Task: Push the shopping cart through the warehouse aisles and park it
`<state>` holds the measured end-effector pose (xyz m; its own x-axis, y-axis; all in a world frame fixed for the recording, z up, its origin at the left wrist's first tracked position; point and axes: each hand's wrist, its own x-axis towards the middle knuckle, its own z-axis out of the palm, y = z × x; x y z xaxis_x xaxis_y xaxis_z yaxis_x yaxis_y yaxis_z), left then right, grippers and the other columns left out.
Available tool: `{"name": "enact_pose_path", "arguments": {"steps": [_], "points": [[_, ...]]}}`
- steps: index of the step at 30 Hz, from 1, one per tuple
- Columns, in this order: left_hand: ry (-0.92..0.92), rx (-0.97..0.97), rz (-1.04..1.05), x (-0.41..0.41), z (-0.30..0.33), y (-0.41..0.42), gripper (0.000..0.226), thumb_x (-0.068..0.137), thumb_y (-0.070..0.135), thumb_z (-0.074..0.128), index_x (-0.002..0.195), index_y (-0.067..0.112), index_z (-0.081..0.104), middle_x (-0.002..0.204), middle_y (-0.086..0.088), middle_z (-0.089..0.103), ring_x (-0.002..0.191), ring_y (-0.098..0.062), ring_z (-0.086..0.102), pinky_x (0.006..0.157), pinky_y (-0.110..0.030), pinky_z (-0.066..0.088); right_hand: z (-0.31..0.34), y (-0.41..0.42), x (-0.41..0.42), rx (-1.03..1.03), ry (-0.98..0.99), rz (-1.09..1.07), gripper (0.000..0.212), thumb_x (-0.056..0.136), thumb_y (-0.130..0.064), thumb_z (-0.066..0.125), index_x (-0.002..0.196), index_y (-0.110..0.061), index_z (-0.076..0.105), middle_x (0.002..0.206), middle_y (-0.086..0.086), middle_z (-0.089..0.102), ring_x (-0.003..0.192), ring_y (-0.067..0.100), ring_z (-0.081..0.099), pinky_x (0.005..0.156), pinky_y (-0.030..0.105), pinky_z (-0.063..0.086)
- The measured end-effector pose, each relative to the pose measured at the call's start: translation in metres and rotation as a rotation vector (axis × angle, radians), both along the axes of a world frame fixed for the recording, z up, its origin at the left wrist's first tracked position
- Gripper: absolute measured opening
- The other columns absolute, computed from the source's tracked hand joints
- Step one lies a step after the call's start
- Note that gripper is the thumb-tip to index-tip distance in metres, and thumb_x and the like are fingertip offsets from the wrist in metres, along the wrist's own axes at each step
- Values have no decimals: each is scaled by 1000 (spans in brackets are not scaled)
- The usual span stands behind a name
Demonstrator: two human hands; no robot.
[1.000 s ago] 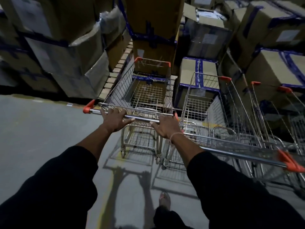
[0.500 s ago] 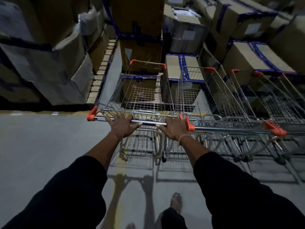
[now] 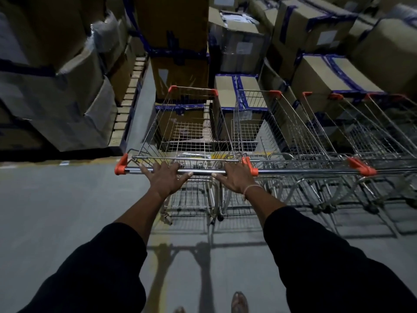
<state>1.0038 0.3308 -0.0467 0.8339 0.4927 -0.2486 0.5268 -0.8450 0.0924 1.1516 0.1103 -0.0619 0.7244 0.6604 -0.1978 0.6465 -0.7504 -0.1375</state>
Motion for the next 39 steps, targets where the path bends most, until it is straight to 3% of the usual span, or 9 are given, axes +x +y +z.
{"name": "enact_pose_path", "arguments": {"steps": [8,12,15,21,23,27,30,34,39], "points": [[45,18,-17,4,1,-2,99,82,93,9,146,28,46,153,-17,45,148,-41,30,111,-80,-12,3,-12,-9,25,-43,34,93,90,-81,9,148,-18,43,153,16,44,148,36,28,125,54,14],[4,-2,-118,9,7,-24,101,84,89,10,151,20,41,156,-20,42,149,-40,30,117,-72,-6,-2,-28,-22,82,-73,22,84,97,-76,17,163,-23,20,171,14,7,157,33,-10,125,49,-14],[-69,-26,-213,15,3,-50,100,84,86,7,156,22,33,161,-17,35,152,-39,23,121,-68,1,1,-50,-25,73,-58,-8,82,101,-71,25,165,-24,5,171,10,-14,155,29,-23,125,50,-14],[-160,-134,-362,37,5,-126,84,96,77,21,165,31,10,172,-12,0,158,-37,3,124,-64,2,11,-127,-3,88,18,-92,81,102,-66,34,165,-30,-3,171,9,-14,157,31,-15,125,56,-6],[-179,-127,-395,47,7,-154,92,90,85,11,165,32,5,172,-12,-7,158,-37,1,124,-63,3,14,-161,8,75,23,-113,82,101,-69,32,165,-29,-1,171,8,-12,157,29,-15,125,56,-5],[-246,-82,-430,69,9,-211,112,72,93,-15,165,32,-1,172,-10,-8,158,-36,-4,123,-62,-1,24,-232,35,70,31,-165,85,99,-72,32,165,-31,-3,171,6,-13,157,27,-18,125,54,-7],[-238,-51,-429,86,10,-253,102,81,88,-4,165,32,8,172,-12,-3,158,-36,-6,123,-62,-3,30,-287,56,85,21,-197,87,98,-72,35,165,-29,0,171,6,-11,157,29,-17,125,55,-7],[-241,4,-418,109,6,-301,94,88,83,7,163,29,24,170,-19,14,156,-43,9,122,-64,-5,32,-354,84,89,-5,-206,87,98,-73,35,165,-29,2,172,8,-9,157,31,-15,125,57,-5],[-235,-19,-378,137,1,-345,95,85,80,5,165,29,14,172,-15,-1,158,-38,-2,122,-62,-2,37,-403,114,65,-8,-214,87,97,-75,29,165,-30,-2,171,8,-12,156,32,-18,122,55,-12]]}}
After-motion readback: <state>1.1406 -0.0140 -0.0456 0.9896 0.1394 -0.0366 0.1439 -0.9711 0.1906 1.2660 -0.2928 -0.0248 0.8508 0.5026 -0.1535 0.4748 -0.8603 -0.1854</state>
